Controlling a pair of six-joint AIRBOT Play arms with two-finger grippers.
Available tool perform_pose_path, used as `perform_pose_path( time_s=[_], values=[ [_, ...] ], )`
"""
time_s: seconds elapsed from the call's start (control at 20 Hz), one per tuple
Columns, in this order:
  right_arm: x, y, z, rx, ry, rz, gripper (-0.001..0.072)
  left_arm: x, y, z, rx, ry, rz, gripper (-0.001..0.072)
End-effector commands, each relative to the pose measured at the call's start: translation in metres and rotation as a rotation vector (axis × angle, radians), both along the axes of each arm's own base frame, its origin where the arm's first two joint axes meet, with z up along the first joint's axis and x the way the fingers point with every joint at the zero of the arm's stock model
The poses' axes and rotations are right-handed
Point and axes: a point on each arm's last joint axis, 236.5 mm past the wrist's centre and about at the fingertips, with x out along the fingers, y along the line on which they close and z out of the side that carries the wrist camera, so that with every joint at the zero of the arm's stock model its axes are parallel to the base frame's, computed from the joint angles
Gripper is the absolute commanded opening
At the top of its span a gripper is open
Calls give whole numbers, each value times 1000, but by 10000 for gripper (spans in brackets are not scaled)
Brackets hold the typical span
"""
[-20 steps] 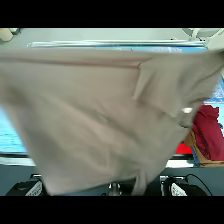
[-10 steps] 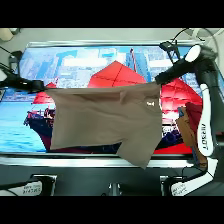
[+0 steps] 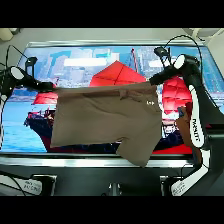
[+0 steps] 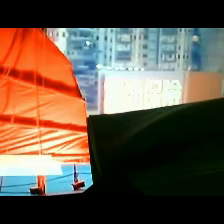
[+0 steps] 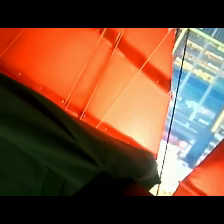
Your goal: Fold the shirts.
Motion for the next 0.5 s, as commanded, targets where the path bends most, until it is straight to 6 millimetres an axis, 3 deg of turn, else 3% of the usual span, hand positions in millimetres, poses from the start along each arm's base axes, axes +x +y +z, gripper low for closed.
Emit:
perform_pose_path(
  time_s=[0.0,0.1,0.25,0.35,0.45],
  values=[
    [-64,-8,-15,-73,252,112,23,-58,-13,-12,-24,236,-126,25],
    [-107,-5,-31,-55,436,147,22,-89,-18,-25,-46,367,-127,24],
    [-138,-3,-61,-35,568,140,20,-115,-21,-49,-69,474,-84,24],
    [-142,-4,-80,-32,588,106,20,-127,-28,-64,-98,514,-71,25],
    [-135,-2,-86,-22,565,71,20,-128,-33,-72,-121,511,-62,25]
  ],
)
